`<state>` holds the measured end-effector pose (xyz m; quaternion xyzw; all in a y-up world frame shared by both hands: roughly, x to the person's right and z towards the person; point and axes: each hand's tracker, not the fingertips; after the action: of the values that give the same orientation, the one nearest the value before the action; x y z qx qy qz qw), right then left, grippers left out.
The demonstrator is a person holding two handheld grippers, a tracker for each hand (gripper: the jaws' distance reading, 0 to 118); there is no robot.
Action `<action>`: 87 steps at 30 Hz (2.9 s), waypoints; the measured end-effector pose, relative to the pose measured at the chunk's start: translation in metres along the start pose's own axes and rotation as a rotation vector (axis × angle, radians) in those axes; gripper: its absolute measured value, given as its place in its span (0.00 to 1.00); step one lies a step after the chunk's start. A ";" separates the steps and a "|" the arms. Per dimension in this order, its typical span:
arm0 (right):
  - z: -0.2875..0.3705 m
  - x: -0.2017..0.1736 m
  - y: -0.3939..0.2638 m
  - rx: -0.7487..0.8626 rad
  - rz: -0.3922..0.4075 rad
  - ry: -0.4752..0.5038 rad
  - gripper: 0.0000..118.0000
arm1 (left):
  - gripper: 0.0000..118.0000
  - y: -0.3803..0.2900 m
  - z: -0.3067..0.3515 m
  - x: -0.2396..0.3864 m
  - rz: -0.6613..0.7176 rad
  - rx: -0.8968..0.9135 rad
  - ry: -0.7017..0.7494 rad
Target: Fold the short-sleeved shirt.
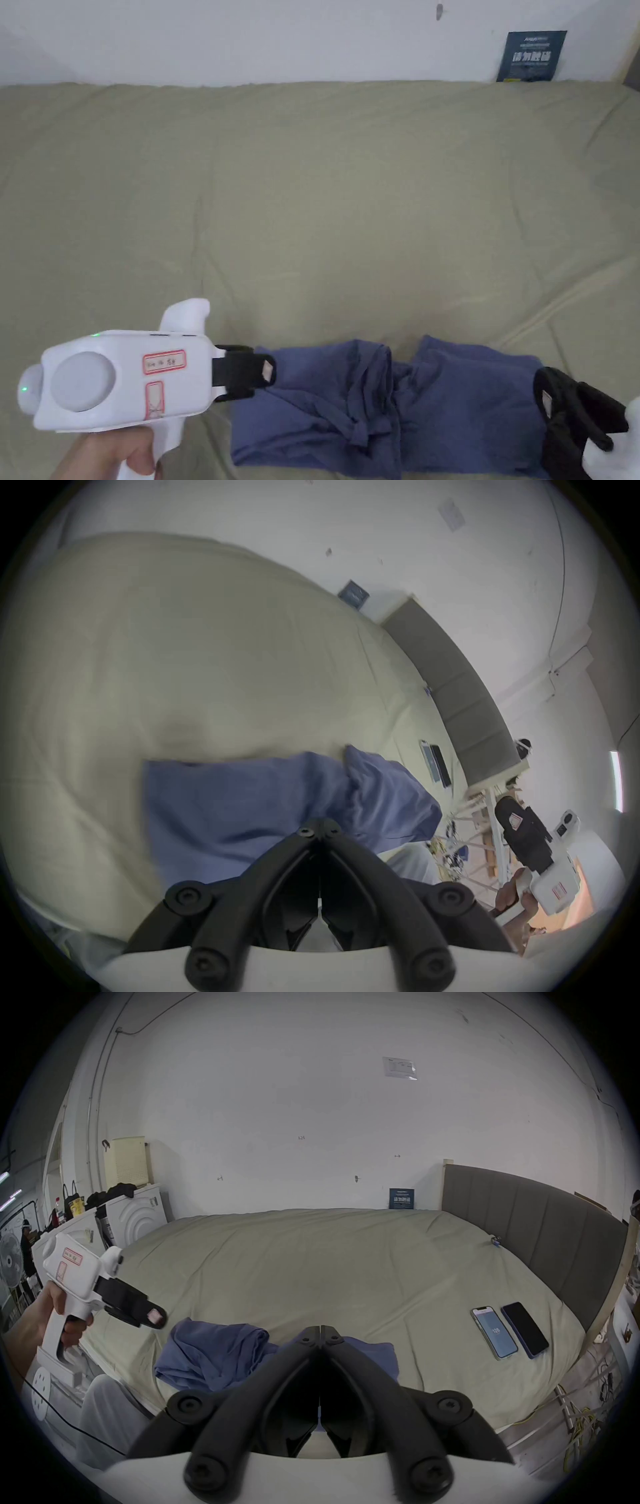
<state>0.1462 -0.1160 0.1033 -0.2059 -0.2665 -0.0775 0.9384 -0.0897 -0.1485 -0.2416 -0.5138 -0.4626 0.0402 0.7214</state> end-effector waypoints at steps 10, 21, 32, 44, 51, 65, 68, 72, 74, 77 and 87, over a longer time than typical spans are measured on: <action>-0.002 -0.012 0.000 -0.010 0.006 0.027 0.00 | 0.31 -0.011 -0.014 -0.075 0.186 -0.033 -0.113; -0.006 -0.008 0.001 -0.037 0.018 -0.008 0.00 | 0.99 -0.016 -0.092 -0.116 0.288 -0.108 -0.397; -0.001 -0.007 0.005 -0.028 0.025 -0.024 0.00 | 0.07 -0.019 -0.096 -0.087 0.347 -0.149 -0.381; 0.003 0.001 0.008 0.007 -0.004 0.023 0.00 | 0.07 -0.007 0.063 -0.091 0.351 0.050 -0.032; 0.001 -0.007 0.005 0.014 0.022 0.053 0.00 | 0.07 0.012 0.091 -0.064 0.180 0.056 0.217; 0.008 0.007 0.001 0.030 0.011 0.015 0.00 | 0.08 0.027 -0.018 0.092 -0.133 -0.107 0.419; 0.010 0.011 -0.002 0.020 0.011 0.008 0.00 | 0.10 0.022 -0.056 0.113 -0.145 -0.118 0.425; 0.015 0.021 -0.006 0.012 -0.018 -0.015 0.00 | 0.98 0.015 -0.100 0.130 -0.164 -0.139 0.377; 0.017 0.026 -0.007 0.005 -0.024 -0.031 0.00 | 0.98 0.015 -0.104 0.137 -0.173 -0.091 0.375; 0.019 0.034 -0.009 0.001 -0.041 -0.055 0.00 | 0.97 0.019 -0.095 0.135 -0.111 -0.080 0.310; 0.017 0.033 -0.011 -0.016 -0.067 -0.052 0.00 | 0.00 0.024 -0.028 0.062 0.054 0.010 -0.071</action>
<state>0.1634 -0.1201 0.1374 -0.2064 -0.2971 -0.1055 0.9263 -0.0246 -0.1246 -0.2226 -0.5207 -0.4737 0.0804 0.7057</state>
